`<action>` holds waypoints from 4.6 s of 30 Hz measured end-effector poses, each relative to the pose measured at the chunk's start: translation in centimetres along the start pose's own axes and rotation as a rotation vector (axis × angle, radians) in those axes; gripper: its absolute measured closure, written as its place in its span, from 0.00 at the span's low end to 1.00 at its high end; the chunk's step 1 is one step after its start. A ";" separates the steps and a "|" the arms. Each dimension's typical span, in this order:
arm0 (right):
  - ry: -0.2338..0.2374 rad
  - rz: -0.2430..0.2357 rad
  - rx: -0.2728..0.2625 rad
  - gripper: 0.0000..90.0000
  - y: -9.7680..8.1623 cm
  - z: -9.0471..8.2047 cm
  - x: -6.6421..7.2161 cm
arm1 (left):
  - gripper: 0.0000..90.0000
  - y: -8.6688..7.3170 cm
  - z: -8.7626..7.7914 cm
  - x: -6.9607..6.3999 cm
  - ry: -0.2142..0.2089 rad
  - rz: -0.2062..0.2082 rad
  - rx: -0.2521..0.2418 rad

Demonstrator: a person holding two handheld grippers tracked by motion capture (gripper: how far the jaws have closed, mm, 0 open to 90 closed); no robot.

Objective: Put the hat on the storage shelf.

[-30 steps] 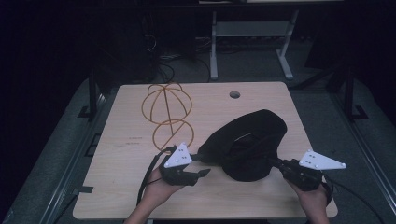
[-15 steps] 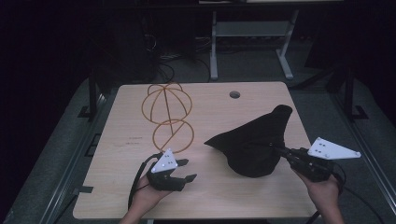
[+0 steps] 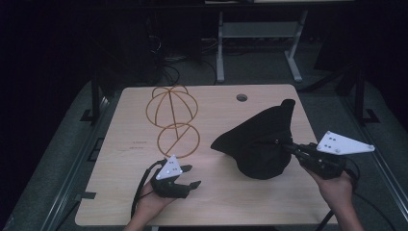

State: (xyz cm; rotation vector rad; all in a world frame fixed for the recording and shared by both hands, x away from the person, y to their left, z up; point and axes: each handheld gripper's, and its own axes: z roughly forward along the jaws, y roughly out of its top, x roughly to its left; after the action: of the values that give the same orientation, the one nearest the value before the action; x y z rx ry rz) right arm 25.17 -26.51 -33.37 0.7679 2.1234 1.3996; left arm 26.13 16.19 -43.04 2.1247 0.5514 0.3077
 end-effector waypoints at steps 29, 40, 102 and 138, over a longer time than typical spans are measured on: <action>0.052 -0.060 -0.053 0.98 7.7 1.9 -0.4 | 0.41 -0.5 0.4 0.3 0.000 -0.004 0.004; 0.086 -0.061 -0.077 0.98 10.0 3.0 -0.4 | 0.41 -0.5 0.6 0.1 -0.005 -0.011 -0.003; 0.289 0.018 0.079 0.98 26.0 26.0 1.3 | 0.39 0.5 2.9 -2.1 -0.091 0.131 0.040; 0.337 0.098 0.200 0.46 21.9 29.4 1.0 | 0.36 0.9 3.3 -2.4 -0.118 0.106 0.034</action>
State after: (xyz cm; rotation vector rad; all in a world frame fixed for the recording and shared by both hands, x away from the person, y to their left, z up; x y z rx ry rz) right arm 47.98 0.55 -23.77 0.7634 2.5461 1.4675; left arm 25.63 12.20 -44.17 2.1933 0.3788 0.2318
